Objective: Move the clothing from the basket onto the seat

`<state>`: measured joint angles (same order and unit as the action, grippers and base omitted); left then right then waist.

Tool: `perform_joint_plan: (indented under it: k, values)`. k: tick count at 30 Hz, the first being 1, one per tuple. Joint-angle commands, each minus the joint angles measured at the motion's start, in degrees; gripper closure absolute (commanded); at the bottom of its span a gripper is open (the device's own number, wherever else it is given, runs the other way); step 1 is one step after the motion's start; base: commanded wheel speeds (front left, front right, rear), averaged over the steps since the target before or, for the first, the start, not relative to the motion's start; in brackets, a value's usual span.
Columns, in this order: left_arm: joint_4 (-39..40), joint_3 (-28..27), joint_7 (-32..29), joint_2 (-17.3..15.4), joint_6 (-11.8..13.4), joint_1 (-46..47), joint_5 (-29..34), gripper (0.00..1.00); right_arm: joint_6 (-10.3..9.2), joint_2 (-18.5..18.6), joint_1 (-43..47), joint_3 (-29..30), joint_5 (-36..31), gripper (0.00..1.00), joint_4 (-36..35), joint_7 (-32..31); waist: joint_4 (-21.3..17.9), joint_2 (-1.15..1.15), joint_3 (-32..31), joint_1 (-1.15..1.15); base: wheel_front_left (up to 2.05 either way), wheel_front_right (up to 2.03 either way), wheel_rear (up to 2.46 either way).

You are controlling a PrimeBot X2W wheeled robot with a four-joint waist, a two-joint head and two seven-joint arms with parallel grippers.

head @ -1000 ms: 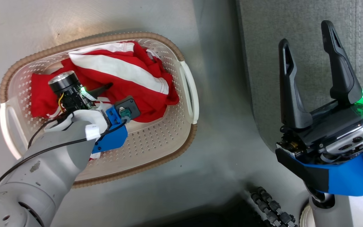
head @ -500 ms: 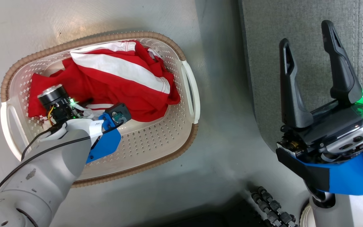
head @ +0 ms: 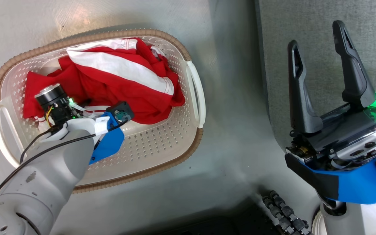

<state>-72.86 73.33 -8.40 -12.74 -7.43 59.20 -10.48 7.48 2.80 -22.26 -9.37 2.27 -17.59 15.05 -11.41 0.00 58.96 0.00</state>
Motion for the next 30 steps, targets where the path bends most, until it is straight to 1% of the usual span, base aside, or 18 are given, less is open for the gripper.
perform_joint_plan:
  k: [1, 8, 14, 22, 30]
  values:
    - [-0.19, 0.22, -0.2, 0.05, -0.04, 0.93, 0.35, 1.0, 0.02, 0.16, -0.93, 0.02, -0.45, 0.0, -0.25, 0.2, 0.13, 0.0, 0.14, 0.0, 0.0, 0.0, 0.0]
    - [-0.33, 0.22, 0.87, 0.97, -0.04, 0.96, 1.6, 1.0, 0.02, 0.16, -0.67, 0.12, -1.27, 0.0, -0.4, 0.2, 0.63, 0.0, 0.36, 0.0, 0.0, 0.0, 0.0]
    - [0.14, 0.22, 4.52, 1.74, -0.04, 0.05, 0.98, 1.0, 0.02, 0.16, -1.36, 0.01, -1.12, 0.0, 0.46, 0.19, 1.27, 0.0, -1.37, 0.0, 0.0, 0.0, 0.0]
    - [0.8, 0.22, 9.02, 4.7, -0.04, -1.6, -0.59, 1.0, 0.02, 0.17, -1.22, 0.27, -0.95, 0.0, 2.48, 0.2, 3.27, 0.0, -6.67, 0.0, 0.0, 0.0, 0.0]
    - [3.04, 0.19, 13.96, 6.7, -0.04, -4.37, -4.9, 1.0, 0.02, 0.16, 0.36, 0.79, -1.35, 0.0, 4.96, 0.19, 5.97, 0.0, -14.69, 0.0, 0.0, 0.0, 0.0]
